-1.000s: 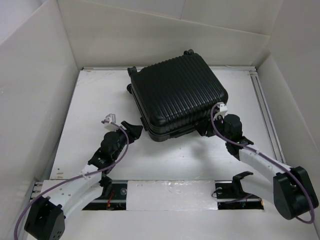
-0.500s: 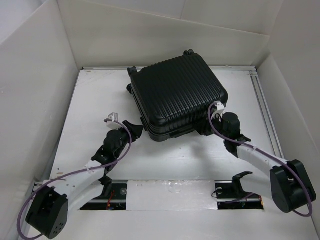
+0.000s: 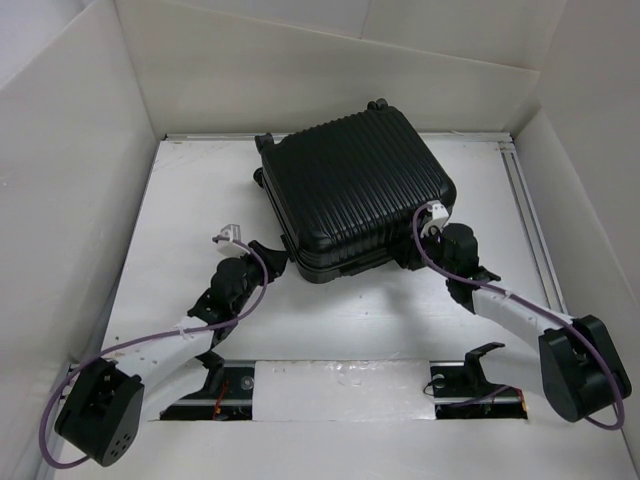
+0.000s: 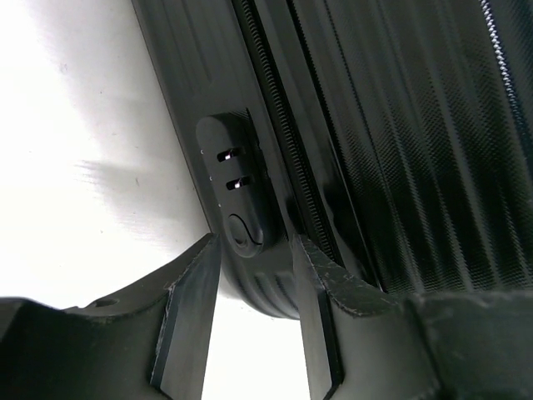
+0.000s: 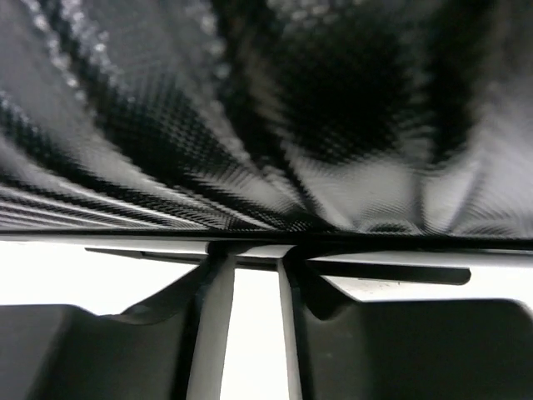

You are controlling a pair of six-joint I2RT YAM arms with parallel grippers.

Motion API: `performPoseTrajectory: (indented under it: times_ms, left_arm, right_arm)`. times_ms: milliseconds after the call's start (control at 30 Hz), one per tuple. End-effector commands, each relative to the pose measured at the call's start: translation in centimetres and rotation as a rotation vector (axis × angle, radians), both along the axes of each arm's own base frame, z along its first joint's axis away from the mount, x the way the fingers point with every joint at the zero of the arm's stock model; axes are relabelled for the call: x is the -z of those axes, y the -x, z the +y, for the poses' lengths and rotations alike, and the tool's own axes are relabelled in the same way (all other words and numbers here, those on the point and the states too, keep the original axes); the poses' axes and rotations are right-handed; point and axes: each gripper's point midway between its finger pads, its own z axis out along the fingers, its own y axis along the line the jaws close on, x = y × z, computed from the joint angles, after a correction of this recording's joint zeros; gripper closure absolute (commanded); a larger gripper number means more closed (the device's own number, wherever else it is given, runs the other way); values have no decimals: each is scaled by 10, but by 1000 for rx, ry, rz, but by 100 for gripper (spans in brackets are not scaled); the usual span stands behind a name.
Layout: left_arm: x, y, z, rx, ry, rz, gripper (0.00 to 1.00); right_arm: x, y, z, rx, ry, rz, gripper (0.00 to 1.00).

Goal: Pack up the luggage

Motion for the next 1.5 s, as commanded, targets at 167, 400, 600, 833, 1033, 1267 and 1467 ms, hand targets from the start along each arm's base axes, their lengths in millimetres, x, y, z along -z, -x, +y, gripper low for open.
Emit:
performPoseTrajectory:
  times_ms: [167,400,600,833,1033,1267,1467]
  left_arm:
    - [-8,-7,-9,35,18,-50,69]
    - [-12,-10,-18,70,29,-71,77]
    - [-13,-11,-30,110,40,-81,85]
    - [-19,-10,-50,177,87,-92,99]
    - [-25,-1,-55,215,138,-99,100]
    - [-10,16,-45,241,194,-83,100]
    - [-18,21,-49,271,212,-115,100]
  right_arm:
    - [-51,-25,9,10,-36,-178,98]
    - [-66,-5,37,-64,-108,-194,100]
    - [-65,53,116,-314,-157,-106,100]
    - [-87,119,202,-518,-188,-17,100]
    - [-66,142,276,-659,-163,73,100]
    - [-83,131,335,-541,-225,97,100]
    - [-103,130,320,-479,-305,58,68]
